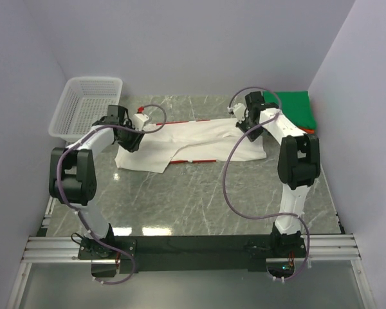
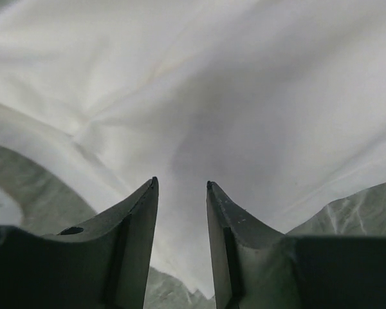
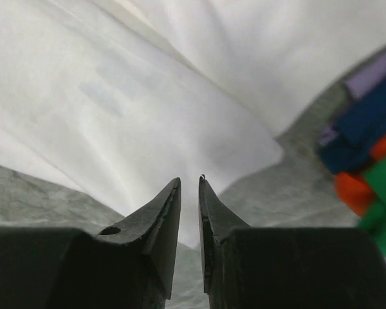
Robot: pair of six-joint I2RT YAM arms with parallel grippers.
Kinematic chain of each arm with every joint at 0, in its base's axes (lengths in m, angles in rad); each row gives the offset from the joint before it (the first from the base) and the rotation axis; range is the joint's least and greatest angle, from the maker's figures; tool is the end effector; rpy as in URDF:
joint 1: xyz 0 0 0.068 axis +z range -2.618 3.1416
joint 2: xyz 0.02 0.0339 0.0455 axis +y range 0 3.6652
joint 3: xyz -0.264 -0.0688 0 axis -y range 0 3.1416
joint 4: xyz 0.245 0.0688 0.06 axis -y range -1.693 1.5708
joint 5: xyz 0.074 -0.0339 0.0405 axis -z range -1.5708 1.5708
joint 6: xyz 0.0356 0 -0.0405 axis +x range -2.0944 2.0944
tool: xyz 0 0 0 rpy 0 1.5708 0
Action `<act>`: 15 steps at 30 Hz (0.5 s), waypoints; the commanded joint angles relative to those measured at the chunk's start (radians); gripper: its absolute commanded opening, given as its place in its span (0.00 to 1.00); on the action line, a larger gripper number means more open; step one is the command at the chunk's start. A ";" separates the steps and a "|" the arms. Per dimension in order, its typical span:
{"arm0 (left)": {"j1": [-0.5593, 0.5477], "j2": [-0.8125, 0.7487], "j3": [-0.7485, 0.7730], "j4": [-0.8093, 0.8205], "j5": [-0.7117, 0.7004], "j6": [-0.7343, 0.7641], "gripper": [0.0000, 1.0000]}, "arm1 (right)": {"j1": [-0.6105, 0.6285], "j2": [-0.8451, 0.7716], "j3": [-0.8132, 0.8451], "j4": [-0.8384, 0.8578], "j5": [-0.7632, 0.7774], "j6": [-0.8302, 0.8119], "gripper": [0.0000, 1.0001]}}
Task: Fold and stack the t-shirts
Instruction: Fold the tshirt
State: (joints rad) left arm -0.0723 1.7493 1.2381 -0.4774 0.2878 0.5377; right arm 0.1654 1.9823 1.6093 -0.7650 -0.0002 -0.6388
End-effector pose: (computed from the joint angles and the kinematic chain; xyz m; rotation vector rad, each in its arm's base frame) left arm 0.3677 -0.0368 0.2155 0.8565 2.3581 -0.1802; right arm 0.4158 0.0694 0.2226 -1.0635 2.5006 -0.1398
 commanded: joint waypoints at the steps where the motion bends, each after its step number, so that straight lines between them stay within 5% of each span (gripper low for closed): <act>1: -0.007 0.059 -0.017 0.029 -0.042 -0.028 0.41 | 0.011 0.068 -0.008 -0.037 -0.034 0.045 0.25; 7: -0.021 0.092 -0.066 -0.001 -0.073 -0.010 0.38 | 0.016 0.118 -0.067 -0.036 -0.011 0.042 0.24; 15: -0.041 -0.060 -0.299 -0.115 -0.059 0.070 0.29 | 0.016 0.003 -0.311 -0.019 0.017 -0.005 0.24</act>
State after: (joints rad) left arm -0.1001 1.7374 1.0382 -0.4355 0.2306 0.5655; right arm 0.1772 2.0136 1.4223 -0.7193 0.0002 -0.6239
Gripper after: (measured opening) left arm 0.300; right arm 0.241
